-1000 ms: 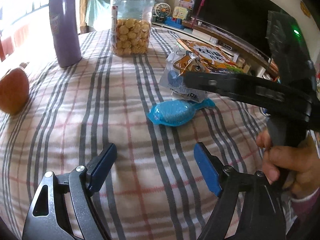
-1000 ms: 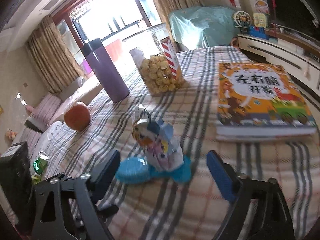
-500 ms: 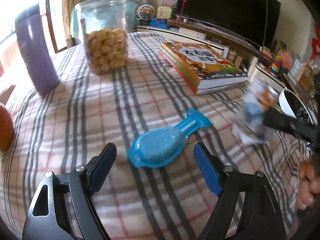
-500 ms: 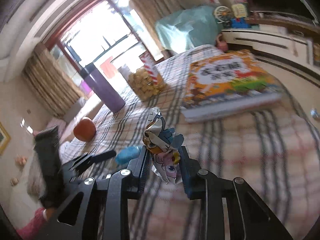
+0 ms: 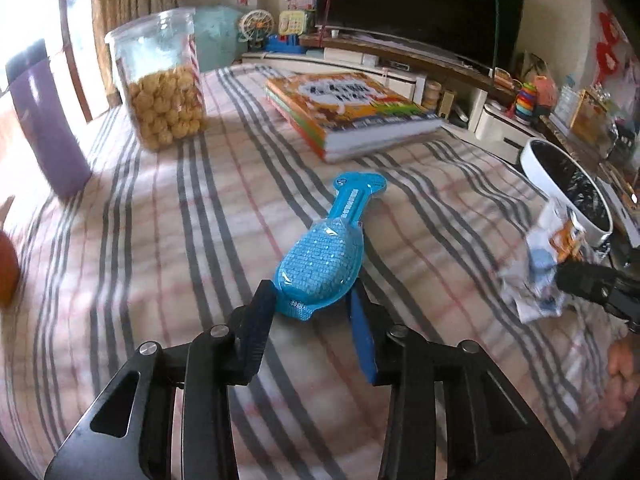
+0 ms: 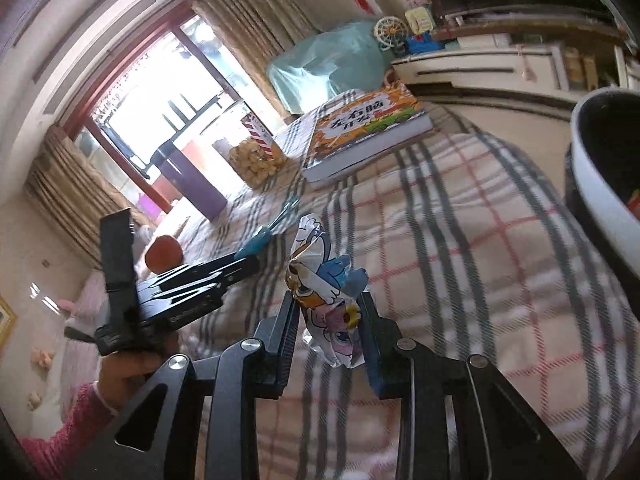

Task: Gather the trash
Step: 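Grasp the blue lollipop package with the left tool while the right tool grasps the cartoon wrapper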

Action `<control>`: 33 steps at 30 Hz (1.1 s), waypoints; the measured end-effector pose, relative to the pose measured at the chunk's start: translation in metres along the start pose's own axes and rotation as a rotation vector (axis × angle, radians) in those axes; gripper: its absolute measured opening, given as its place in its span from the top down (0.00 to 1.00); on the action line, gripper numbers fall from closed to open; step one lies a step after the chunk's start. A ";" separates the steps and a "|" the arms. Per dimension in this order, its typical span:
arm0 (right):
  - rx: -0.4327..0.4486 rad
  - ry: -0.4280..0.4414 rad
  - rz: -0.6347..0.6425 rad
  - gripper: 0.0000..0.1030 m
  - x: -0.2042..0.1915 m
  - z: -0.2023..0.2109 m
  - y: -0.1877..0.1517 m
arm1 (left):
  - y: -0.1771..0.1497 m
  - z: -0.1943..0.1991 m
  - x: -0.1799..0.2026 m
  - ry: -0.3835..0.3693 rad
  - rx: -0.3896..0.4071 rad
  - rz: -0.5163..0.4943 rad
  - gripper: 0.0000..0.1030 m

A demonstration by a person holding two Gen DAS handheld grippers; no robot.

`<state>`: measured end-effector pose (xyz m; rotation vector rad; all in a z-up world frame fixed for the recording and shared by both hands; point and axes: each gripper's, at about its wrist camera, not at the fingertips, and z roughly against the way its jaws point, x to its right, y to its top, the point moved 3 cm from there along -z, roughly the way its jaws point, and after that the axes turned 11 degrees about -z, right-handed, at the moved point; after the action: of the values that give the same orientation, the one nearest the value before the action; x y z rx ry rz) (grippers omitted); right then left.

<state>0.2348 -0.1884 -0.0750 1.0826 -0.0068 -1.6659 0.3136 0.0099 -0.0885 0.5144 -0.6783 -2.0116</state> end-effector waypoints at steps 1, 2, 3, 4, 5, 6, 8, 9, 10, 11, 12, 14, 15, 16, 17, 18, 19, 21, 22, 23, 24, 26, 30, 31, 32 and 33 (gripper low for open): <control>0.011 -0.014 0.019 0.71 -0.002 0.002 -0.001 | -0.004 0.004 0.004 -0.003 -0.003 0.015 0.66; 0.025 -0.030 0.048 0.71 -0.004 0.005 -0.001 | -0.009 0.010 0.008 -0.013 -0.005 0.039 0.66; 0.035 -0.042 0.070 0.71 -0.006 0.008 -0.001 | -0.016 0.016 0.013 -0.029 -0.006 0.071 0.66; 0.044 -0.055 0.093 0.71 -0.008 0.009 -0.002 | -0.021 0.021 0.016 -0.040 -0.005 0.099 0.66; 0.055 -0.069 0.121 0.71 -0.009 0.011 -0.003 | -0.027 0.027 0.021 -0.053 -0.002 0.135 0.67; 0.061 -0.079 0.141 0.71 -0.010 0.011 -0.004 | -0.033 0.033 0.025 -0.062 0.002 0.169 0.77; 0.069 -0.098 0.165 0.71 -0.005 0.013 -0.007 | -0.044 0.041 0.034 -0.075 -0.002 0.225 0.91; 0.061 -0.098 0.162 0.71 -0.002 0.013 -0.008 | -0.048 0.044 0.039 -0.078 0.002 0.251 0.91; 0.050 -0.093 0.149 0.70 0.002 0.012 -0.010 | -0.050 0.046 0.043 -0.073 0.005 0.264 0.91; 0.040 -0.085 0.133 0.69 0.007 0.011 -0.011 | -0.053 0.047 0.050 -0.055 0.008 0.262 0.91; 0.034 -0.078 0.118 0.68 0.010 0.011 -0.012 | -0.055 0.047 0.055 -0.043 0.008 0.256 0.91; 0.037 -0.062 0.106 0.67 0.012 0.014 -0.011 | -0.059 0.048 0.062 -0.033 0.008 0.264 0.91; 0.040 -0.058 0.110 0.66 0.012 0.015 -0.011 | -0.060 0.049 0.062 -0.032 0.013 0.275 0.90; 0.036 -0.057 0.113 0.61 0.011 0.016 -0.012 | -0.062 0.051 0.062 -0.031 0.021 0.286 0.90; 0.034 -0.055 0.113 0.50 0.012 0.017 -0.013 | -0.065 0.054 0.061 -0.016 0.028 0.295 0.88; 0.032 -0.052 0.110 0.45 0.013 0.018 -0.014 | -0.067 0.056 0.060 0.001 0.033 0.301 0.81; 0.034 -0.051 0.106 0.35 0.015 0.019 -0.015 | -0.068 0.058 0.056 0.017 0.039 0.310 0.74; 0.048 -0.043 0.087 0.29 0.018 0.022 -0.016 | -0.069 0.062 0.051 0.051 0.051 0.335 0.55; 0.055 -0.039 0.076 0.29 0.020 0.023 -0.016 | -0.067 0.063 0.047 0.068 0.053 0.342 0.54; 0.060 -0.036 0.068 0.29 0.022 0.024 -0.015 | -0.065 0.062 0.045 0.083 0.050 0.342 0.47; 0.062 -0.036 0.064 0.29 0.022 0.025 -0.015 | -0.063 0.062 0.042 0.100 0.050 0.342 0.36; 0.066 -0.038 0.065 0.29 0.022 0.025 -0.015 | -0.056 0.060 0.037 0.140 0.066 0.340 0.29; 0.064 -0.041 0.099 0.29 0.015 0.025 -0.019 | -0.042 0.046 0.030 0.207 0.058 0.307 0.27; 0.062 -0.041 0.105 0.29 0.014 0.025 -0.020 | -0.038 0.039 0.027 0.217 0.043 0.298 0.27; 0.060 -0.045 0.110 0.29 0.013 0.024 -0.021 | -0.035 0.033 0.026 0.220 0.030 0.290 0.27; 0.055 -0.049 0.113 0.29 0.012 0.023 -0.021 | -0.034 0.028 0.026 0.221 0.021 0.284 0.27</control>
<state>0.2040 -0.2007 -0.0802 1.0628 -0.1435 -1.5977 0.2626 0.0093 -0.0910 0.6071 -0.6000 -1.6561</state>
